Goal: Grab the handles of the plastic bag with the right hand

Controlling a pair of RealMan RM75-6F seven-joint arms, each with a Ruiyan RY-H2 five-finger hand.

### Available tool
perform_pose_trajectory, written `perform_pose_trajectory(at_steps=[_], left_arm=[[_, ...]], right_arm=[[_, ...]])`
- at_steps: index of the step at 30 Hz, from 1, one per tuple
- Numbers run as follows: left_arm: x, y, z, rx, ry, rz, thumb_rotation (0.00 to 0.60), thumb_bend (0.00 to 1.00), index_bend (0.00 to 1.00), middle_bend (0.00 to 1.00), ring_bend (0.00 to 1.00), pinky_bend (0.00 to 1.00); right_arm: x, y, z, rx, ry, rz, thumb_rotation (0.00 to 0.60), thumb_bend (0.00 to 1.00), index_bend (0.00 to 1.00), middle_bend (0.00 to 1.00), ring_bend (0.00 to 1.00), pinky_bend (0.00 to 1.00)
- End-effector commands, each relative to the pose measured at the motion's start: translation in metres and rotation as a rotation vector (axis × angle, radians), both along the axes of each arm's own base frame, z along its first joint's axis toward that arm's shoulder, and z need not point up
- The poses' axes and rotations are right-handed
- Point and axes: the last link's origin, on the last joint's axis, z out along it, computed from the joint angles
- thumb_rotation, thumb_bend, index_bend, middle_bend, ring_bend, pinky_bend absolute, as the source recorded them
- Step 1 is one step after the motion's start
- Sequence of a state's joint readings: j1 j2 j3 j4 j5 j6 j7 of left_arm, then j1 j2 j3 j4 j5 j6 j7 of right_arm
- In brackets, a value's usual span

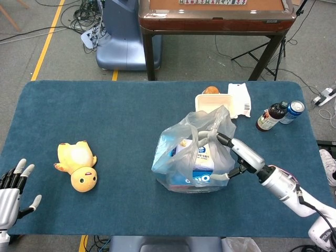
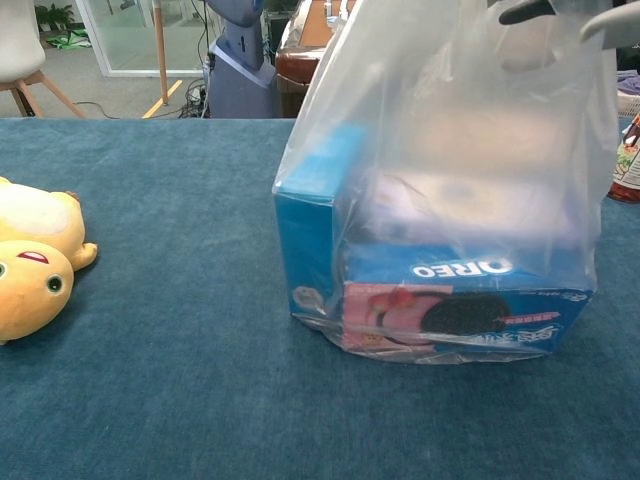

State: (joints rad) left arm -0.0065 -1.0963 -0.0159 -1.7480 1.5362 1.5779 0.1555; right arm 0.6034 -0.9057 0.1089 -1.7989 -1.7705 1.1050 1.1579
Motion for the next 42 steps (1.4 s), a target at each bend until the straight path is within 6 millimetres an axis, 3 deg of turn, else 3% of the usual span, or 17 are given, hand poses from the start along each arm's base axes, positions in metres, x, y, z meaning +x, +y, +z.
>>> perform_pose_trajectory(at_steps=[1, 6, 11, 24, 30, 36, 42], left_arm=[[0.001, 0.001, 0.0, -0.001, 0.001, -0.002, 0.6, 0.27, 0.11, 0.0, 0.06, 0.09], [0.002, 0.002, -0.001, -0.008, 0.004, -0.004, 0.6, 0.27, 0.11, 0.0, 0.06, 0.09], [0.003, 0.003, -0.002, -0.011, 0.005, -0.002, 0.6, 0.27, 0.11, 0.0, 0.07, 0.09], [0.004, 0.003, -0.002, -0.01, 0.003, -0.002, 0.6, 0.27, 0.11, 0.0, 0.07, 0.09], [0.006, 0.004, -0.002, -0.01, 0.005, -0.007, 0.6, 0.27, 0.11, 0.0, 0.07, 0.09], [0.004, 0.003, -0.001, -0.009, 0.007, 0.004, 0.6, 0.27, 0.11, 0.0, 0.07, 0.09], [0.007, 0.004, -0.001, -0.011, 0.007, -0.006, 0.6, 0.27, 0.11, 0.0, 0.07, 0.09]], right_arm=[[-0.009, -0.003, -0.003, 0.11, -0.105, -0.028, 0.6, 0.0, 0.2, 0.3, 0.11, 0.09], [-0.018, -0.004, 0.002, 0.172, -0.237, -0.069, 0.6, 0.0, 0.21, 0.31, 0.13, 0.09], [-0.026, -0.01, 0.012, 0.097, -0.306, -0.1, 0.6, 0.0, 0.21, 0.31, 0.13, 0.09], [-0.004, -0.017, 0.024, 0.123, -0.54, -0.072, 0.6, 0.0, 0.21, 0.31, 0.13, 0.09], [0.001, -0.021, 0.015, 0.248, -0.645, -0.132, 0.6, 0.0, 0.24, 0.33, 0.14, 0.09], [-0.003, -0.027, 0.001, 0.241, -0.542, -0.179, 0.6, 0.0, 0.26, 0.33, 0.14, 0.09], [0.016, -0.037, -0.007, 0.254, -0.526, -0.167, 0.6, 0.0, 0.26, 0.33, 0.14, 0.09]])
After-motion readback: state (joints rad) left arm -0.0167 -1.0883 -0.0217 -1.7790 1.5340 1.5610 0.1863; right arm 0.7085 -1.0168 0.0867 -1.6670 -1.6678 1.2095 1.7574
